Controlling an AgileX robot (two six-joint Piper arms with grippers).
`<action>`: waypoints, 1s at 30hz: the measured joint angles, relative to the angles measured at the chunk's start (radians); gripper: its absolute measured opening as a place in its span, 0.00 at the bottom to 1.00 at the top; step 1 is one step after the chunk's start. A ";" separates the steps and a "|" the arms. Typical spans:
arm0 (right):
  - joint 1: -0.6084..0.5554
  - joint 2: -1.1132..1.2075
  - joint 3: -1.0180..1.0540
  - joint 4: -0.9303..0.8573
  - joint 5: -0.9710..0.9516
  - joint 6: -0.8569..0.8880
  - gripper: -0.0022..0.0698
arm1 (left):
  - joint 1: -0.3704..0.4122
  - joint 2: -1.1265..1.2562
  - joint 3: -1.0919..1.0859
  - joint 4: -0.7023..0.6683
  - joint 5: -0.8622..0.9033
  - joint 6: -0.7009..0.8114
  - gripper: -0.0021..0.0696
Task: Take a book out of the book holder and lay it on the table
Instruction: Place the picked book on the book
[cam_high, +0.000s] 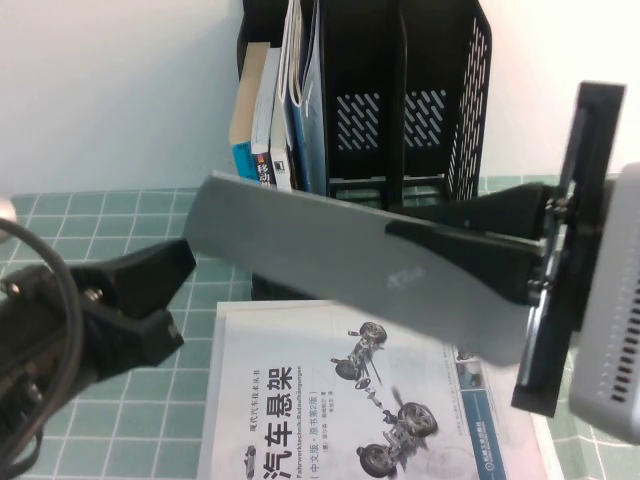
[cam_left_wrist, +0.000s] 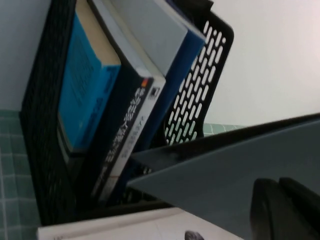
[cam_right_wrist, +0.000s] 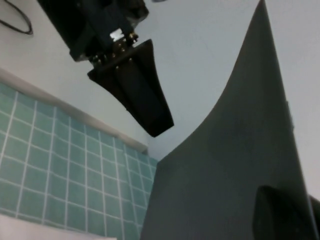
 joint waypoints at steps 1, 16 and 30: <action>0.000 0.009 0.000 -0.016 -0.003 0.010 0.04 | 0.000 0.000 0.009 0.000 0.011 -0.005 0.03; 0.000 0.224 0.001 -0.268 -0.073 0.294 0.04 | 0.000 0.000 0.034 0.002 0.136 -0.060 0.03; 0.014 0.324 0.116 -0.298 -0.146 0.482 0.04 | 0.000 0.000 0.034 0.003 0.169 -0.072 0.03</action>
